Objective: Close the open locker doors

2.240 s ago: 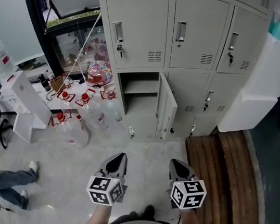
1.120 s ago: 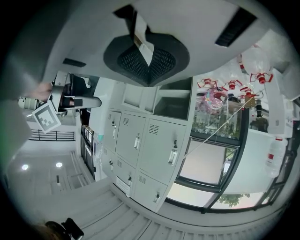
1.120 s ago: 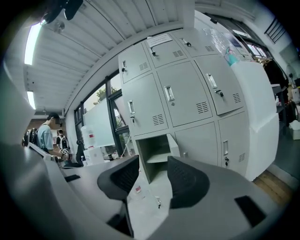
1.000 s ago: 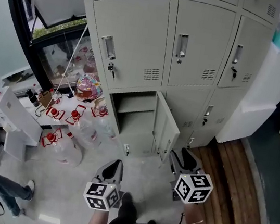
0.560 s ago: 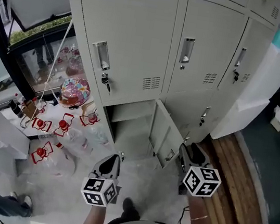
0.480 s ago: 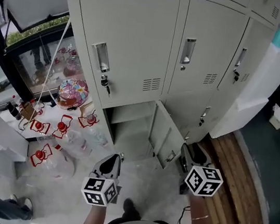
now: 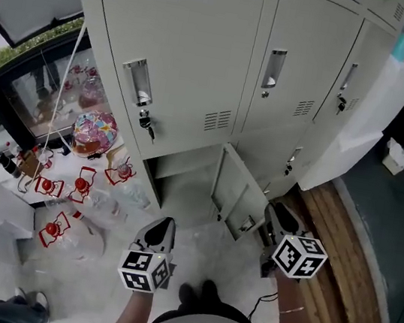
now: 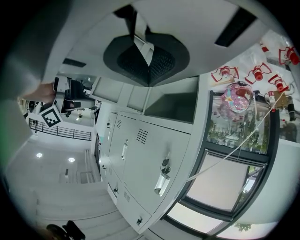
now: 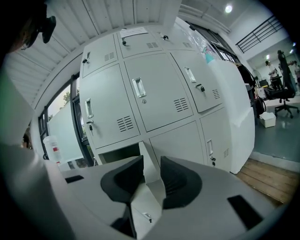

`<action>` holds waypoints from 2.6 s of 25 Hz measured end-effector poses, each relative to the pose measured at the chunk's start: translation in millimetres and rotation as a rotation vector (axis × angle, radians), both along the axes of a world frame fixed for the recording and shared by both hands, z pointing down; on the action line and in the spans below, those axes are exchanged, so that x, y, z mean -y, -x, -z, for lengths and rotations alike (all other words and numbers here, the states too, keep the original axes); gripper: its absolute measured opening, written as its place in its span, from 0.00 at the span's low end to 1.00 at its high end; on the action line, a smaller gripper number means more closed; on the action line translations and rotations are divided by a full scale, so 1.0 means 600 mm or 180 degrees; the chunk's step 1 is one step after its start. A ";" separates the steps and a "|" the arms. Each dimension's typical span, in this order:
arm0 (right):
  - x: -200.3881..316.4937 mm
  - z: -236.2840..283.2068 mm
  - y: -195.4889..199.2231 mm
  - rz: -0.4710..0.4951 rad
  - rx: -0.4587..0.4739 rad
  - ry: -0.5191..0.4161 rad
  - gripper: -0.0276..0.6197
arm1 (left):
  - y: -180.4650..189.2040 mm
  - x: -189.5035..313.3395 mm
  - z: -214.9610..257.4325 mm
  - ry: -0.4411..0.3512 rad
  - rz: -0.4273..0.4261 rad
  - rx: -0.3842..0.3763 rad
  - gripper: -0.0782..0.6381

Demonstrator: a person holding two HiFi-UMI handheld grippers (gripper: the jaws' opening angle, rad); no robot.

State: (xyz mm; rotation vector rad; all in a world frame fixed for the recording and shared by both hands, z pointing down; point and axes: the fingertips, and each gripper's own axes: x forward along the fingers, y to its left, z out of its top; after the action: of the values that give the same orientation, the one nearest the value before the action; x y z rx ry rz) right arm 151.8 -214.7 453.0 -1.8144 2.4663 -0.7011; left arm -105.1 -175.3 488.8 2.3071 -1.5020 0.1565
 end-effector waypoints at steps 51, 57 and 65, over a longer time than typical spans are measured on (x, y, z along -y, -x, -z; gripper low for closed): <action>-0.012 -0.001 0.360 0.1772 -0.0290 -0.0180 0.18 | 0.160 -0.086 0.026 -0.0040 0.1266 0.0187 0.14; 0.005 0.002 0.393 0.1836 -0.0410 -0.0298 0.18 | 0.154 -0.072 0.030 -0.0043 0.1246 0.0210 0.14; 0.037 0.000 0.441 0.1918 -0.0638 -0.0442 0.17 | 0.165 -0.054 0.033 -0.0042 0.1254 0.0213 0.14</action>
State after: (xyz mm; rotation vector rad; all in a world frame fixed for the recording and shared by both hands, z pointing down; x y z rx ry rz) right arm -112.9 -236.8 453.3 -1.1345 3.1329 -0.3410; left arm -204.1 -142.8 469.0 1.9828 -1.9595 0.1165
